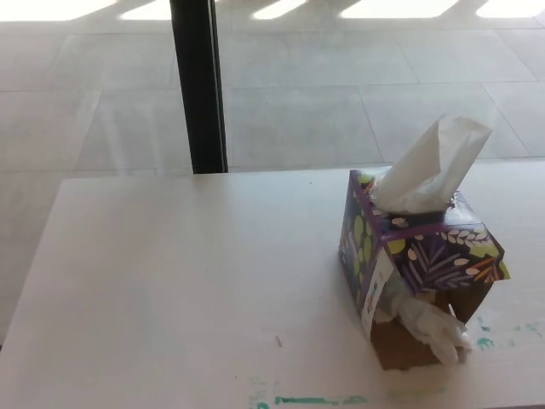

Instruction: The robot uses its right hand to pull out a tissue from the tissue box kept in the middle of the desk and put it on the right side

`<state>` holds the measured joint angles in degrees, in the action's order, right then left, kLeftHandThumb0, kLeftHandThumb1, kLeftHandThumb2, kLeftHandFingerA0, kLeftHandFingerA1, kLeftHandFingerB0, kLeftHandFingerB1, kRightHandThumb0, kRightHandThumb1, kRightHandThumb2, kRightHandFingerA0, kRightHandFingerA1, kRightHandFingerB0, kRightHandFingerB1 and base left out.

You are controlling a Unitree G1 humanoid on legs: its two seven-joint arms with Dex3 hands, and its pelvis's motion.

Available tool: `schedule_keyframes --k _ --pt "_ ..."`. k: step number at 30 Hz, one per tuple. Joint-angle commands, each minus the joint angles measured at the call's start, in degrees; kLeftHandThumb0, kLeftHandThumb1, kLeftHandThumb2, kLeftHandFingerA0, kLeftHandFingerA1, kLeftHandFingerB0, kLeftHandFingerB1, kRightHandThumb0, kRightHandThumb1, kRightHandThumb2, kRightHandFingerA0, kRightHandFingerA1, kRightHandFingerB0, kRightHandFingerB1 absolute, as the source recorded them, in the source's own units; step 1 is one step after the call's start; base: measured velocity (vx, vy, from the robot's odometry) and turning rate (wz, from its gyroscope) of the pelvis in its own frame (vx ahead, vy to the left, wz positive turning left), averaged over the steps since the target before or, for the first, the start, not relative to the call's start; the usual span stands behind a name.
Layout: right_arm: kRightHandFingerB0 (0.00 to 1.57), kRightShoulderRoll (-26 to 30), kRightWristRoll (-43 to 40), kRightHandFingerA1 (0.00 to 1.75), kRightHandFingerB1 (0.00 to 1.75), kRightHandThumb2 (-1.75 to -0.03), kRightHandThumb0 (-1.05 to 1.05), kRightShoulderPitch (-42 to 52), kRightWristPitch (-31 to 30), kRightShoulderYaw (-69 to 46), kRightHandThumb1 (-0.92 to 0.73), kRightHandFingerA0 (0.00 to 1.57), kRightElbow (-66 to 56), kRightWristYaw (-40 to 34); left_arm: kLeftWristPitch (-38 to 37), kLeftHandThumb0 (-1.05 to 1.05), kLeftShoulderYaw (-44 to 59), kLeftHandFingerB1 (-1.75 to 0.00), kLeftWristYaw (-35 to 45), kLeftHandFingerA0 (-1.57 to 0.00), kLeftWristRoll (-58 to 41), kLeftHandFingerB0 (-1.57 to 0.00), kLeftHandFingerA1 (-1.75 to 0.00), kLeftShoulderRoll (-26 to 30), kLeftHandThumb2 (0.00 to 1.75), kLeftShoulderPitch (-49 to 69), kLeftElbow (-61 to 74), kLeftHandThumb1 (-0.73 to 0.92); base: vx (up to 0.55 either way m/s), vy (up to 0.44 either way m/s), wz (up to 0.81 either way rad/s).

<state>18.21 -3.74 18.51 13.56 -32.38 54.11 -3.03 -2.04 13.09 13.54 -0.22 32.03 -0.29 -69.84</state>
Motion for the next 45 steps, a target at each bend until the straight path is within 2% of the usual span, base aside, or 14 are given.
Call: schedule_keyframes --k 1,3,4,6,8,9,18,22,23,25,31,43,44,45 --pt "0.46 3.25 -8.06 1.08 0.75 -0.63 -0.57 -2.15 2.23 -4.83 -0.60 0.82 -3.05 4.28 -0.05 -0.86 1.21 -0.92 3.56 -0.77 -1.59 -0.58 -1.01 1.34 1.07 -0.63 -2.00 0.66 0.00 0.000 0.00" --pt "0.47 4.39 -9.94 1.09 0.76 -0.58 -0.67 -4.62 3.03 -6.25 -0.61 0.73 -6.70 6.33 -0.13 -0.85 1.50 -0.90 3.60 -0.78 -1.78 -0.54 -1.01 1.05 1.09 -0.34 -2.14 0.67 0.00 0.000 0.00" --pt "0.47 5.19 -9.54 0.94 0.73 -0.99 -0.68 -5.60 2.64 -6.01 -0.50 0.75 -8.67 6.16 -0.29 -0.86 1.51 -0.90 3.56 -0.79 -1.79 -0.54 -1.01 0.98 1.08 -0.10 -2.08 0.67 0.00 0.000 0.00" --pt "0.43 6.89 -10.90 1.01 0.67 -0.59 -0.70 -6.88 -1.58 -6.24 -0.63 0.82 -14.50 8.60 -0.19 -0.86 1.73 -0.89 3.68 -0.76 -1.93 -0.53 -1.01 0.88 1.05 1.06 -2.26 0.66 0.00 0.000 0.00" --pt "0.44 8.13 -9.06 0.95 0.68 -0.90 -0.80 -7.45 -2.91 -4.86 -0.47 0.83 -20.98 7.50 -0.21 -0.86 1.82 -0.91 3.53 -0.78 -1.96 -0.56 -1.00 0.81 1.05 1.14 -2.11 0.65 0.00 0.000 0.00" --pt "0.43 9.11 -8.10 1.00 0.57 -0.60 -0.80 -7.98 -8.62 -3.52 -0.65 0.87 -33.64 5.51 0.37 -0.79 2.20 -1.04 3.92 -0.76 -2.35 -0.53 -1.12 0.74 0.66 0.92 -2.46 0.90 0.00 0.000 0.00" --pt "0.29 17.85 -7.64 0.63 0.37 -0.61 -0.50 -27.55 -21.69 4.28 -0.72 0.50 -53.98 8.34 -0.43 -0.78 1.26 -1.01 3.77 -0.75 -1.45 -0.54 -1.07 0.73 0.67 1.07 -1.97 0.91 0.00 0.000 0.01" --pt "0.27 19.13 -7.32 0.65 0.37 -0.60 -0.53 -37.26 -24.39 10.05 -0.70 0.46 -53.92 12.27 -0.18 -0.77 1.24 -1.00 3.89 -0.75 -1.46 -0.54 -1.08 0.72 0.67 1.30 -2.00 0.91 0.00 0.000 0.00" --pt "0.28 18.39 -5.64 0.74 0.50 -0.82 -0.48 -43.46 -26.80 13.90 -0.49 0.48 -52.39 13.02 -0.36 -0.86 1.28 -0.91 3.95 -0.78 -1.50 -0.58 -1.00 0.61 1.05 1.63 -2.00 0.65 0.00 0.000 0.00" --pt "0.27 18.48 -3.54 0.77 0.48 -0.77 -0.43 -47.02 -26.64 16.70 -0.45 0.53 -50.34 14.62 -0.51 -0.84 1.09 -0.91 3.91 -0.81 -1.30 -0.58 -1.02 0.59 1.11 1.56 -2.13 0.68 0.00 0.000 0.00" --pt "0.33 17.99 3.14 0.65 0.32 -0.56 -0.44 -57.60 -27.78 27.03 -0.55 0.54 -45.62 19.29 -0.44 -0.85 1.61 -0.92 4.59 -0.77 -2.02 -0.58 -1.01 0.58 1.05 1.93 -1.36 0.65 0.00 0.000 0.00" --pt "0.26 15.30 12.00 0.71 0.47 -0.82 -0.54 -72.18 -25.27 42.92 -0.45 0.47 -31.89 22.25 -0.83 -0.86 1.28 -0.91 4.68 -0.79 -1.56 -0.59 -1.01 1.00 1.05 2.38 -1.71 0.65 0.00 0.000 0.00" --pt "0.28 15.44 12.49 0.71 0.34 -0.57 -0.53 -73.20 -25.32 43.99 -0.57 0.42 -30.64 22.70 -0.82 -0.77 1.34 -1.02 4.70 -0.75 -1.61 -0.58 -1.09 1.06 0.67 2.52 -1.67 0.92 0.00 0.000 0.00" --pt "0.18 15.56 13.02 0.68 0.44 -0.79 -0.60 -74.63 -25.65 45.35 -0.45 0.38 -28.97 23.65 -1.01 -0.78 1.11 -1.02 4.49 -0.78 -1.32 -0.59 -1.08 1.19 0.67 2.78 -1.53 0.92 0.00 0.000 0.00"
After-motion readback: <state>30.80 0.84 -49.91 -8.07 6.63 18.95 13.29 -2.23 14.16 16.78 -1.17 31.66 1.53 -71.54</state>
